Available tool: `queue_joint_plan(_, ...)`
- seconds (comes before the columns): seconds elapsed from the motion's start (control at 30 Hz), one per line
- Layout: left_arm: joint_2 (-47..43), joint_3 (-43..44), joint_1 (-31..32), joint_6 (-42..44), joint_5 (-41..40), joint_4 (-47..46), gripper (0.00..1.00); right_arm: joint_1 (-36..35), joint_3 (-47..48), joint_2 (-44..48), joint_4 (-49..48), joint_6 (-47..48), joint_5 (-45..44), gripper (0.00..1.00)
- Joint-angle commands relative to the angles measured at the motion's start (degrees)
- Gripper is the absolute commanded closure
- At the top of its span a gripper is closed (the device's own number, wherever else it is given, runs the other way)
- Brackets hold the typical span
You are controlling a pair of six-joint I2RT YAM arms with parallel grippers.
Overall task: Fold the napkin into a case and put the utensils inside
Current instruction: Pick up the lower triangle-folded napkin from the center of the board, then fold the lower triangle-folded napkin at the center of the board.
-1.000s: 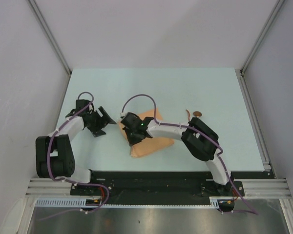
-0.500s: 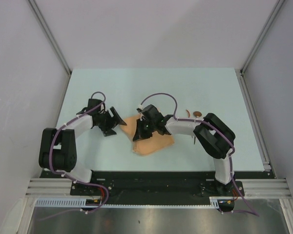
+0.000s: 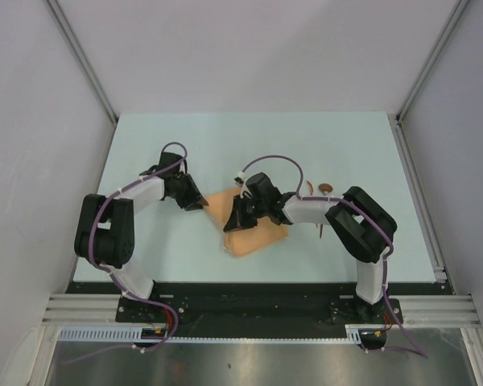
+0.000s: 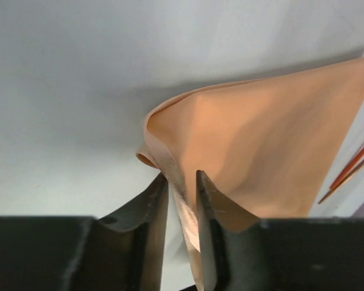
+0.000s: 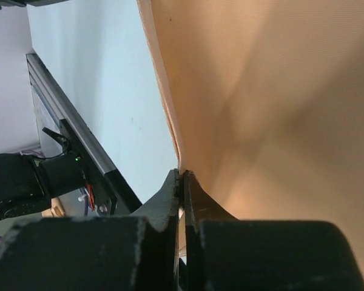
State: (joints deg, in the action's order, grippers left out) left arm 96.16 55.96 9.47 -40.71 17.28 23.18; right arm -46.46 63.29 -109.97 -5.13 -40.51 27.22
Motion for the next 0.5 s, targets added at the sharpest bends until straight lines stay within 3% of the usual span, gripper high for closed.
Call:
queue_joint_plan(0.0, 0.96, 4.32, 3.0, 0.36, -4.62, 1.51, 0.82, 1.54, -2.2, 3.54, -4.1, -0.27, 3.09, 1.0)
queue_joint_plan(0.1, 1.57, 7.75, 5.55, 0.8, -8.3, 3.45, 0.93, 2.51, -3.34, 3.8, -4.19, 0.43, 4.06, 1.0)
queue_joint_plan(0.47, 10.45, 21.9, 12.93, 0.54, -14.02, 10.66, 0.99, 6.55, -5.89, 4.15, -1.2, 6.14, 6.44, 1.0)
